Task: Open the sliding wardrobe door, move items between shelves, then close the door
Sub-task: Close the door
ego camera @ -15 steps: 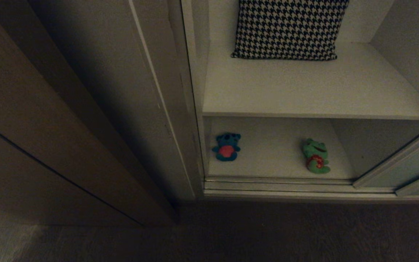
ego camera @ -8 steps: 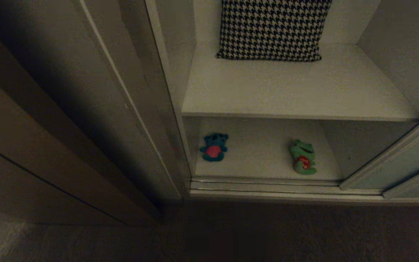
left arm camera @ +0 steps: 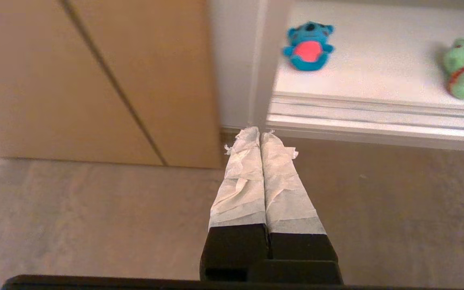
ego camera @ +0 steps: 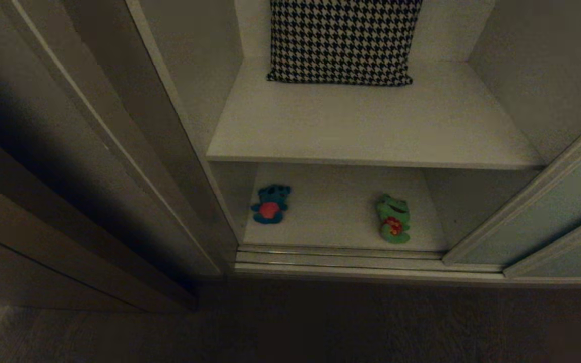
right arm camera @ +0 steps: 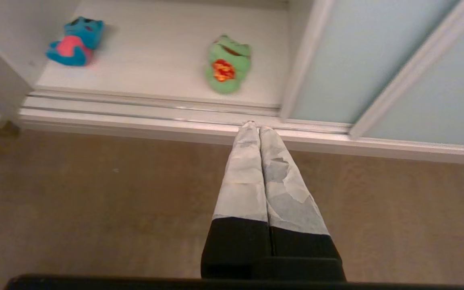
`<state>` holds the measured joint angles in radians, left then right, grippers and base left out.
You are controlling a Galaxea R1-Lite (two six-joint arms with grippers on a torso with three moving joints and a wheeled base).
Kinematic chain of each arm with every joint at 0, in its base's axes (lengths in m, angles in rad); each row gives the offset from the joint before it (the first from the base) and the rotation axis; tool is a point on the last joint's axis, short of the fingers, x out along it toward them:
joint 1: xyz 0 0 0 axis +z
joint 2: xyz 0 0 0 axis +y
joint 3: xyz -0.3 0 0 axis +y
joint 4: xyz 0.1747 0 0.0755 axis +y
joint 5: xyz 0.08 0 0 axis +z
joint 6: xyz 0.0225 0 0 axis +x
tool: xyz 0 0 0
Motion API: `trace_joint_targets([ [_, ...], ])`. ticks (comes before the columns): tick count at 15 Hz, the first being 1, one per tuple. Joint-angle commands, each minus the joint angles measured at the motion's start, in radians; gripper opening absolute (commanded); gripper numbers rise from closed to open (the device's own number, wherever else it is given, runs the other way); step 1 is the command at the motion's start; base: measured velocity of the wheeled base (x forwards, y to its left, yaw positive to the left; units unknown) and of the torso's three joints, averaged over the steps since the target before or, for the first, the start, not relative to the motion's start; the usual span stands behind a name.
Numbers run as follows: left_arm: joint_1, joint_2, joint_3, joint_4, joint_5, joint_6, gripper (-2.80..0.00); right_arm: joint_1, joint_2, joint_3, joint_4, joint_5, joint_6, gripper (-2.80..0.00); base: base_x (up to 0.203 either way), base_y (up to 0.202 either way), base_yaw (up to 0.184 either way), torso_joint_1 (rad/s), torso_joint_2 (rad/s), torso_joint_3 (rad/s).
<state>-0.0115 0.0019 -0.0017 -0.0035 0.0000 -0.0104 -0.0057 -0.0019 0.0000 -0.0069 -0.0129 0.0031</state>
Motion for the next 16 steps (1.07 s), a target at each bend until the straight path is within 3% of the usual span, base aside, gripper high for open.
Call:
trace_joint_targets([
  [1,-0.001,0.001,0.0,-0.001,0.0,0.0,-2.8,0.0,0.002,0.002,0.001,-0.001,0.0,-2.8,0.0,-0.201,0.003,0.002,0.0,0.002],
  [10,0.0,0.001,0.0,0.0,0.0,-0.002,-2.8,0.0,0.002,0.001,0.0,0.0,0.0,-2.8,0.0,-0.195,0.002,0.003,0.0,0.001],
  [16,-0.001,0.001,0.0,-0.001,0.0,-0.002,-2.8,0.0,0.001,0.002,0.001,0.0,0.0,-2.8,0.0,-0.019,0.0,0.0,0.0,0.0],
])
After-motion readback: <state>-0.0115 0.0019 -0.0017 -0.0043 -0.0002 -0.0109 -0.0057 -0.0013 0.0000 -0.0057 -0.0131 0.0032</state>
